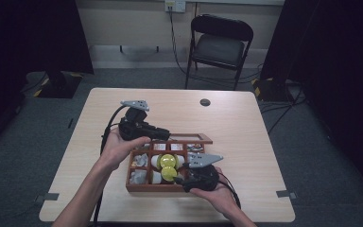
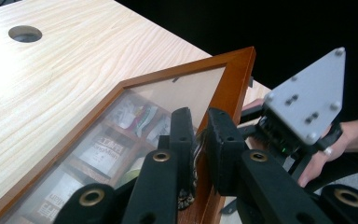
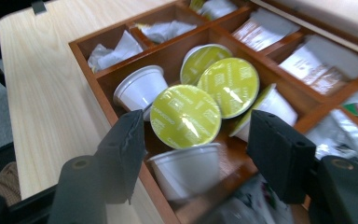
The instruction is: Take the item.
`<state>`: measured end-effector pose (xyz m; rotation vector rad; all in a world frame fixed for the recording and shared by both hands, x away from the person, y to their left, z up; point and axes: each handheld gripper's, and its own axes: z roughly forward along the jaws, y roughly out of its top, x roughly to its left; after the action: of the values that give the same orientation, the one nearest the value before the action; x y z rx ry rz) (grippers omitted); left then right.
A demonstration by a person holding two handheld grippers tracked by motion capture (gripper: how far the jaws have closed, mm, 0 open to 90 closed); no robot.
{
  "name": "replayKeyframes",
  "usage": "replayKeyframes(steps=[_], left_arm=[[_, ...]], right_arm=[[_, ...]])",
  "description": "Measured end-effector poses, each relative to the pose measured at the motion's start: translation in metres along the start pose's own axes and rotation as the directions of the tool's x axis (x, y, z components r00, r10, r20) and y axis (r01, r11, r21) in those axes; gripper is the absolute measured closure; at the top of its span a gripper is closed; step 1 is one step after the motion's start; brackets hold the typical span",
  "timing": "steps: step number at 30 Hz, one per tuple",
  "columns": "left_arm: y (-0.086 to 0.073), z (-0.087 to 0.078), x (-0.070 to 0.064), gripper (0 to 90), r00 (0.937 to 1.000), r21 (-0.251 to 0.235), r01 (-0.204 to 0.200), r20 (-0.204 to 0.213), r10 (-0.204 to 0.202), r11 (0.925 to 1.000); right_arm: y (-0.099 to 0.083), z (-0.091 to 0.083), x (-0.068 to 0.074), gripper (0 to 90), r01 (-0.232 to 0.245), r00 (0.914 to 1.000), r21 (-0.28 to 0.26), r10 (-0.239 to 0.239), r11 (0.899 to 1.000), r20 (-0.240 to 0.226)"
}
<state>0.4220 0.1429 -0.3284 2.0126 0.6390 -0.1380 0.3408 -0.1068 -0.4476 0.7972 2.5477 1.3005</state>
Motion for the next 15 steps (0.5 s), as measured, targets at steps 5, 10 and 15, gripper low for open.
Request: replayKeyframes(steps=[5, 10, 15], left_arm=[[0.0, 0.0, 0.0, 81.3, 1.0, 0.005, 0.0, -0.003, 0.0, 1.0], [0.002, 0.0, 0.0, 81.4, 1.0, 0.003, 0.0, -0.001, 0.0, 1.0], [0.002, 0.0, 0.002, 81.4, 1.0, -0.001, 0.002, 0.005, -0.002, 1.0]], right_arm=[[0.006, 0.015, 0.004, 36.3, 0.026, 0.9996, 0.041, -0.026, 0.999, -0.013], [0.012, 0.027, 0.006, 36.2, 0.042, 0.999, 0.056, -0.041, 0.998, -0.02], [0.018, 0.039, 0.007, 34.6, 0.047, 0.9989, 0.102, -0.047, 0.994, -0.001]])
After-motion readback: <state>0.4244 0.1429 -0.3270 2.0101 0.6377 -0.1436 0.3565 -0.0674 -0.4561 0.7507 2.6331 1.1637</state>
